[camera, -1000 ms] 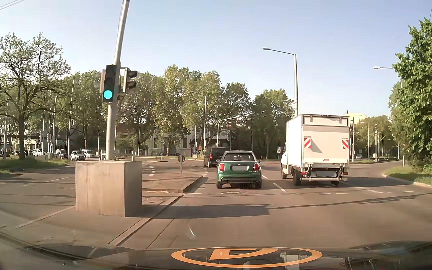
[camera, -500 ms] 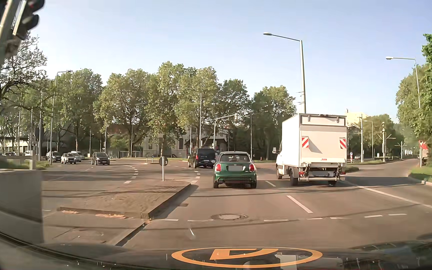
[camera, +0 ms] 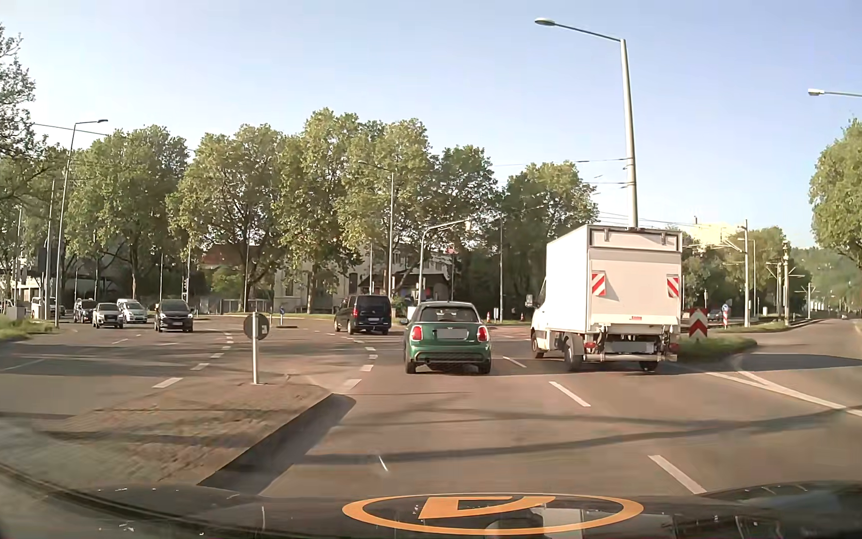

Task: Follow the waypoints while adhering to traffic rules and regulations

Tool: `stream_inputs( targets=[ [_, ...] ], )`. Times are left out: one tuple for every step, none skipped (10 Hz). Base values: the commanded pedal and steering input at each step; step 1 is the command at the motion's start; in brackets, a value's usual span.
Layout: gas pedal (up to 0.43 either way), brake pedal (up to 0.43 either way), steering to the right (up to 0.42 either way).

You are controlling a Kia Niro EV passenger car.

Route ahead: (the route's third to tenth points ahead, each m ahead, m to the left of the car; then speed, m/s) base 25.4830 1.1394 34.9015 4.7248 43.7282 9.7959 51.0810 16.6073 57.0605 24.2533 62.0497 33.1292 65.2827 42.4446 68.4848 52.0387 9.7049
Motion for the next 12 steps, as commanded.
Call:
stream_inputs(
  targets=[
    [0.358, 0.000, -0.012],
    [0.339, 0.000, -0.020],
    [0.287, 0.000, -0.022],
    [0.287, 0.000, -0.024],
    [0.280, 0.000, -0.027],
    [0.280, 0.000, -0.027],
    [0.280, 0.000, -0.030],
    [0.268, 0.000, -0.035],
    [0.260, 0.000, -0.040],
    [0.228, 0.000, -0.046],
    [0.209, 0.000, -0.053],
    [0.209, 0.000, -0.058]
  ],
)
